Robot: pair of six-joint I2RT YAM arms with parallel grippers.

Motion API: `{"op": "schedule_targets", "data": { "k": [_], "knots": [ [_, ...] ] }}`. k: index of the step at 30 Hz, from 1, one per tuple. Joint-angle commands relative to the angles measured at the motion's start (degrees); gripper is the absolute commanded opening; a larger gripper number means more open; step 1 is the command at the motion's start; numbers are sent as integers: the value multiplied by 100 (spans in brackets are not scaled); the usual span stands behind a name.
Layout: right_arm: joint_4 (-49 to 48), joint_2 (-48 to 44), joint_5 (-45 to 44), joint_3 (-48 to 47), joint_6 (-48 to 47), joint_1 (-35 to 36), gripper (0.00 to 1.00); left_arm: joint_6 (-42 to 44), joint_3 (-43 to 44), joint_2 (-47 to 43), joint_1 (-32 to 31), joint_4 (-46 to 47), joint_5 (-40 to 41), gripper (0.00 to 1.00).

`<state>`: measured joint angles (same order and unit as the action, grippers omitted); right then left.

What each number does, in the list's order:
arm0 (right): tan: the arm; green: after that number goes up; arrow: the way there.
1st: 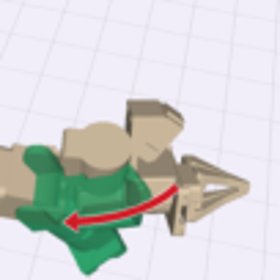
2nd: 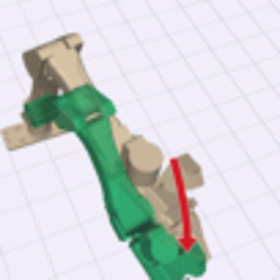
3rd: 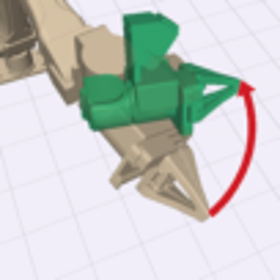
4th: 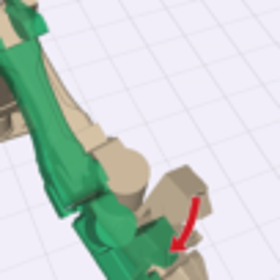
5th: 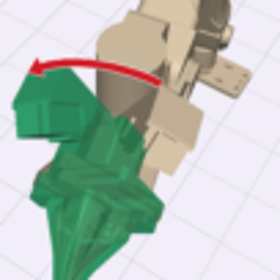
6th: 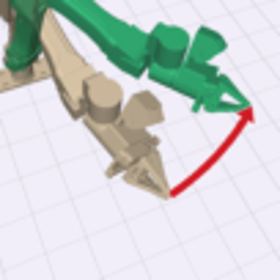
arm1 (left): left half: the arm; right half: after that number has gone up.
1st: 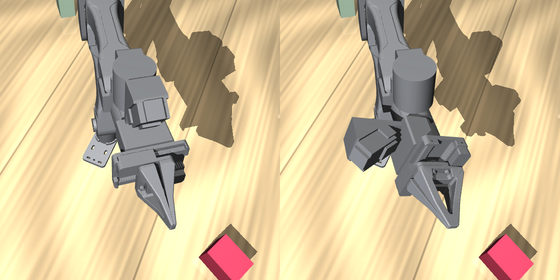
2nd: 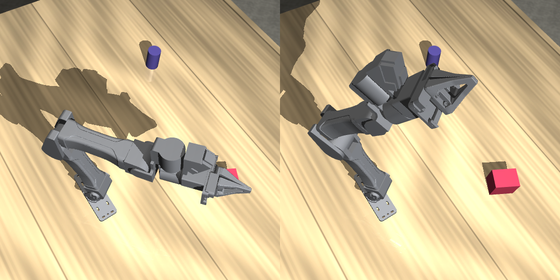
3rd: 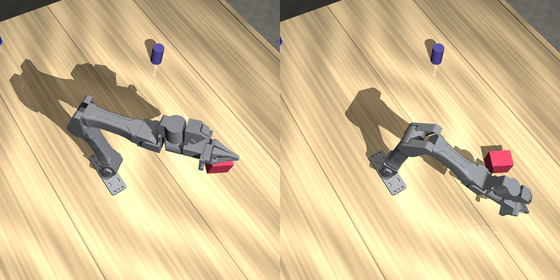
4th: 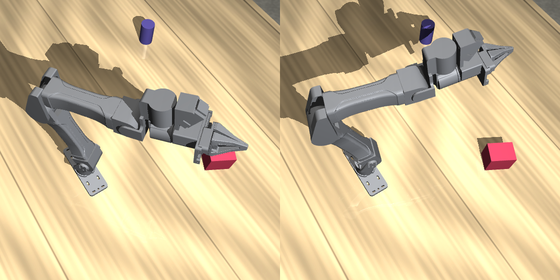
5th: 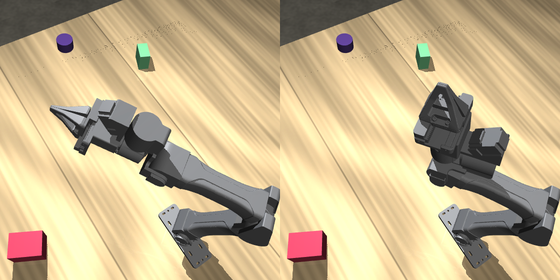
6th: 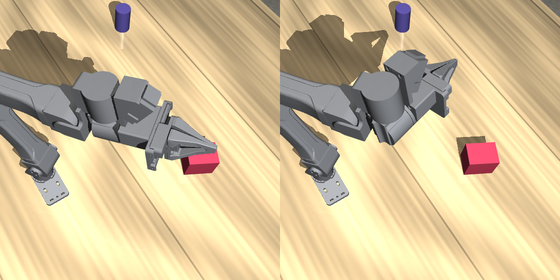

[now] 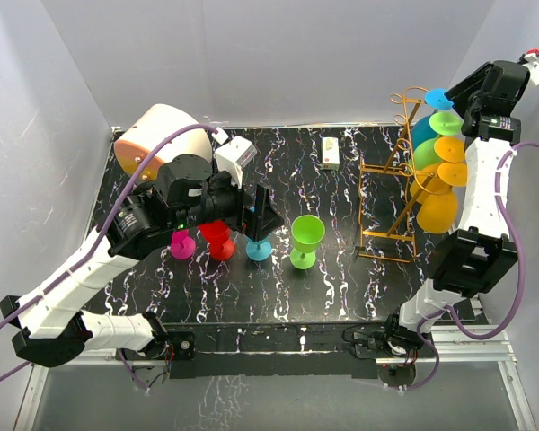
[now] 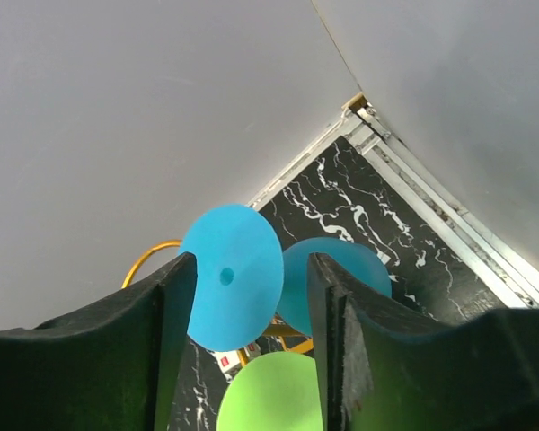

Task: Take the wine glass off the wine glass rack

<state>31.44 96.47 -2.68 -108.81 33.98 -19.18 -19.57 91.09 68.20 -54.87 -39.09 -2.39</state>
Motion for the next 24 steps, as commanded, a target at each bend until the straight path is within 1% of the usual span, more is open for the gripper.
{"op": "schedule_targets", "data": {
  "k": [1,5,9,16,21,24],
  "knots": [
    [-204,-108,-73,40,-60,-29,52,2,137,-31,19,-2,-17,99],
    [-278,-30,58,36,-12,-32,53,11,146,-34,13,-20,8,99],
    [-235,92,208,-86,42,-25,48,15,129,-20,19,-4,20,99],
    [-279,116,243,-35,83,-29,45,24,120,-1,20,-3,-7,99],
    [-335,168,295,-8,169,-27,39,24,113,-16,19,-16,10,99],
    [-366,203,309,-51,222,-24,33,32,111,-13,14,-18,20,99]
  ]
}}
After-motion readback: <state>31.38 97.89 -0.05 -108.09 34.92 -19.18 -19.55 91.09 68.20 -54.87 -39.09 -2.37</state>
